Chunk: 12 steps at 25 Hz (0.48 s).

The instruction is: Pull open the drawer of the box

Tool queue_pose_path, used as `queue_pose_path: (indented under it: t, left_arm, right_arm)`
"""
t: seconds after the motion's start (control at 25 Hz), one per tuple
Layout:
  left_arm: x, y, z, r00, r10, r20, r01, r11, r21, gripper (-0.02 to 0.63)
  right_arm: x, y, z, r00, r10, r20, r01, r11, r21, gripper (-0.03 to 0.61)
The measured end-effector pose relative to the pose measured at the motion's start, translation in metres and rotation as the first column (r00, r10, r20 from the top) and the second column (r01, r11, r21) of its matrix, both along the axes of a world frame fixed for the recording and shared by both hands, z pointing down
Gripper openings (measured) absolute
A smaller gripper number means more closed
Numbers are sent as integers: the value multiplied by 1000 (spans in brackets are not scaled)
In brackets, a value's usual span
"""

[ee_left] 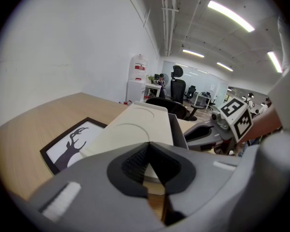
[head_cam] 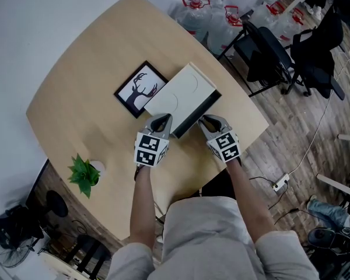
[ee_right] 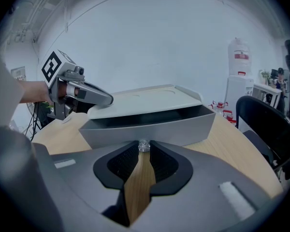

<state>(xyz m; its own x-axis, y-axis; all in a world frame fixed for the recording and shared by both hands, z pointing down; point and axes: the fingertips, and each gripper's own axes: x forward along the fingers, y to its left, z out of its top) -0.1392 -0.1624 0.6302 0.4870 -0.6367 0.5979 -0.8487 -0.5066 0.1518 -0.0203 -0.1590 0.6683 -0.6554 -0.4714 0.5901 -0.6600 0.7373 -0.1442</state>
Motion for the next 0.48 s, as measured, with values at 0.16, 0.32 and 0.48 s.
queue_pose_path:
  t: [0.16,0.32,0.48]
  left_arm:
    - [0,-1,0,1000,-2,1,2,1000,1,52]
    - [0,0,0,1000,-2,2,2,1000,1,52]
    - [0,0,0,1000,-4,3,4,1000,1,52]
  right_arm:
    - [3,2,0,1000,1,1,-1,1000,0,72]
    - [6,6,0,1000,3,-1,-3,1000,1,72]
    - [10,10,1,1000,9,-1,-9,1000,-2,72]
